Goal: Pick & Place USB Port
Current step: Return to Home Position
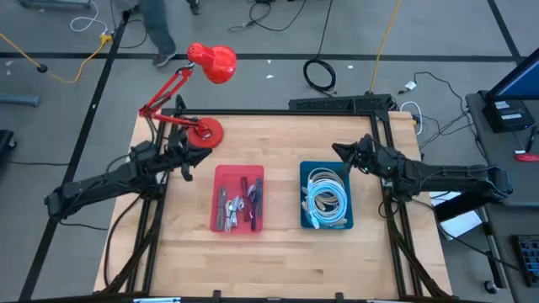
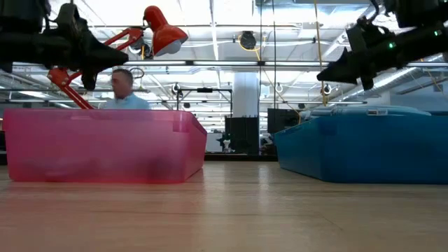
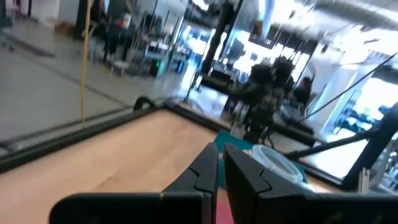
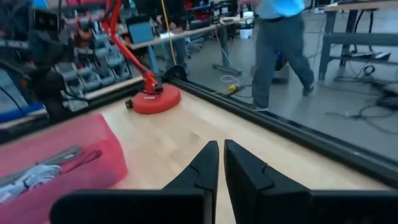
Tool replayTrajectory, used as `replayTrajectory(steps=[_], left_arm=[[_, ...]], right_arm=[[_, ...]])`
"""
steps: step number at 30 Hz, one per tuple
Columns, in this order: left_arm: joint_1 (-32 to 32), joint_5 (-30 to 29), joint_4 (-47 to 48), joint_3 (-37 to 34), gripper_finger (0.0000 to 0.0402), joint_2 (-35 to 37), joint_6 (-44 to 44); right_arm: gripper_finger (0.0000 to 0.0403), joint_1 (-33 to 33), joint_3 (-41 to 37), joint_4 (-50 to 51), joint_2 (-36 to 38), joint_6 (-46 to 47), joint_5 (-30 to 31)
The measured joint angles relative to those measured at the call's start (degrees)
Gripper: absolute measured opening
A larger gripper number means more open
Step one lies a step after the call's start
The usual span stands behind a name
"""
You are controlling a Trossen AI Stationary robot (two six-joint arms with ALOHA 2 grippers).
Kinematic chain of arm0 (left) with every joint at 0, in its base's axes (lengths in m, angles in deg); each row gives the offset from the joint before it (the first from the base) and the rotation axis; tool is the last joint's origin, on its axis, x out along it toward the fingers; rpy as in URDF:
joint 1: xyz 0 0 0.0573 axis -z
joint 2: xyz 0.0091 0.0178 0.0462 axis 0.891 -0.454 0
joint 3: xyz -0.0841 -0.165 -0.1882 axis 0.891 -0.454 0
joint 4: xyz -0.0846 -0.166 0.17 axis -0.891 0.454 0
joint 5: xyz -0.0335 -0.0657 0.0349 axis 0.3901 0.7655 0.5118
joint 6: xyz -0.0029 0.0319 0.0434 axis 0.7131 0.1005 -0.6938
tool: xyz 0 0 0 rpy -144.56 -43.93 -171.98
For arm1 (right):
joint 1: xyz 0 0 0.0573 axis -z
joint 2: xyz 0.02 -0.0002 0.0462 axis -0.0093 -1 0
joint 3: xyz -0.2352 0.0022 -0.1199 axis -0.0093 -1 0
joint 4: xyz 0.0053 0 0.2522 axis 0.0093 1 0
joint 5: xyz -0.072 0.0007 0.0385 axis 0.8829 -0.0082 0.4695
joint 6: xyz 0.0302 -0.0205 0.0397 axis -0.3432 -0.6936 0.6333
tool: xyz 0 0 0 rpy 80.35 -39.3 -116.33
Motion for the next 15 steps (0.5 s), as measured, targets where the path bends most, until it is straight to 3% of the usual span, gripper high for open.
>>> replayTrajectory(steps=[8, 15], left_arm=[[-0.2, -0.8, -5.2, -5.6, 0.0026, 0.4, 1.0], [-0.2, -8.1, 4.5, -5.7, 0.0026, 0.3, -1.3]], right_arm=[[0.0018, 0.0, -12.7, -11.8, 2.6, 6.8, -0.1], [0.0018, 0.3, -16.0, -12.5, 3.7, 5.4, 0.2]])
